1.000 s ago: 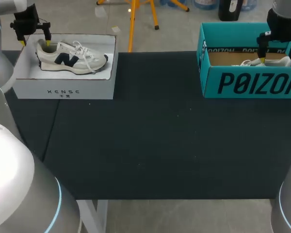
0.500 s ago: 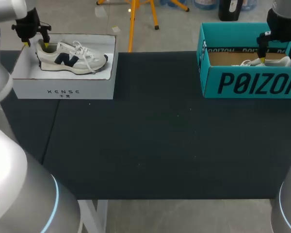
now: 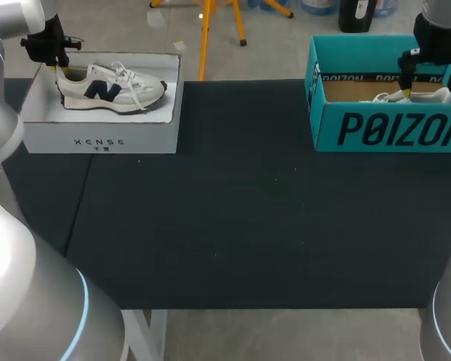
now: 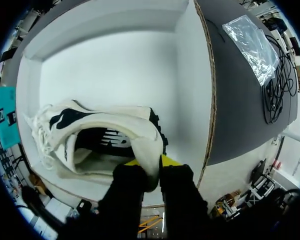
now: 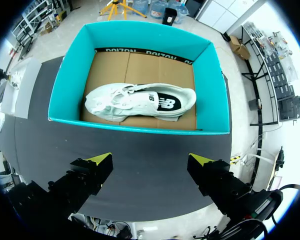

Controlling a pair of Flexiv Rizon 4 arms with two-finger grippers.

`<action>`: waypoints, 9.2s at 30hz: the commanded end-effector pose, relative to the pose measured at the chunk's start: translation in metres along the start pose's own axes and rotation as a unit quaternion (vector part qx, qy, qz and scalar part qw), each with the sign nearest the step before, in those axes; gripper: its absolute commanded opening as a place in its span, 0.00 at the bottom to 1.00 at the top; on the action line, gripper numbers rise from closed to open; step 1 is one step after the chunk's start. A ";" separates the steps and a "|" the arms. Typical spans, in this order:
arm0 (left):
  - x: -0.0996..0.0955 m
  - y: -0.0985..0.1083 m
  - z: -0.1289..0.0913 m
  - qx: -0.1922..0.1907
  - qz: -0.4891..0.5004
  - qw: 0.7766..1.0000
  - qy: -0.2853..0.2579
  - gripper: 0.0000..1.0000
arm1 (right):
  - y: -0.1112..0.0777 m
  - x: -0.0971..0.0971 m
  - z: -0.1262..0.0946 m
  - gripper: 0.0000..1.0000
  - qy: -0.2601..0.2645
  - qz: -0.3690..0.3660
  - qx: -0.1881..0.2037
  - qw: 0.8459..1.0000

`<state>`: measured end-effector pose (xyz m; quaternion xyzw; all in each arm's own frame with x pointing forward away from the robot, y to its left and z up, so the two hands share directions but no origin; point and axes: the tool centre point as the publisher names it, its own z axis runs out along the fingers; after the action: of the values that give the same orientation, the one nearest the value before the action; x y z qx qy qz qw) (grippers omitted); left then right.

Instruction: Take the shoe out of the shoebox, open the shoe tongue, remove and reinsert the insole, then place the shoe into the shoebox

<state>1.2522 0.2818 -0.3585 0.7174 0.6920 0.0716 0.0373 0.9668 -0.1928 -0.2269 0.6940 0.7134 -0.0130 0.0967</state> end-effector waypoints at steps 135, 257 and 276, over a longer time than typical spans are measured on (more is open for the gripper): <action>-0.424 -0.416 -0.097 -0.041 0.069 0.996 0.039 0.00 | -0.001 0.000 0.000 1.00 0.000 0.001 -0.001 1.000; -0.357 -0.466 -0.094 0.439 -0.515 0.615 -0.404 1.00 | -0.001 0.000 0.000 1.00 0.000 0.001 -0.001 1.000; -0.381 -0.438 -0.027 0.498 -0.547 0.545 -0.394 1.00 | -0.001 0.000 0.000 1.00 0.000 0.001 -0.001 1.000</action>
<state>0.7849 -0.0691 -0.4046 0.0496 0.7992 -0.5990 -0.0079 0.9666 -0.1928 -0.2265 0.6940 0.7133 -0.0130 0.0966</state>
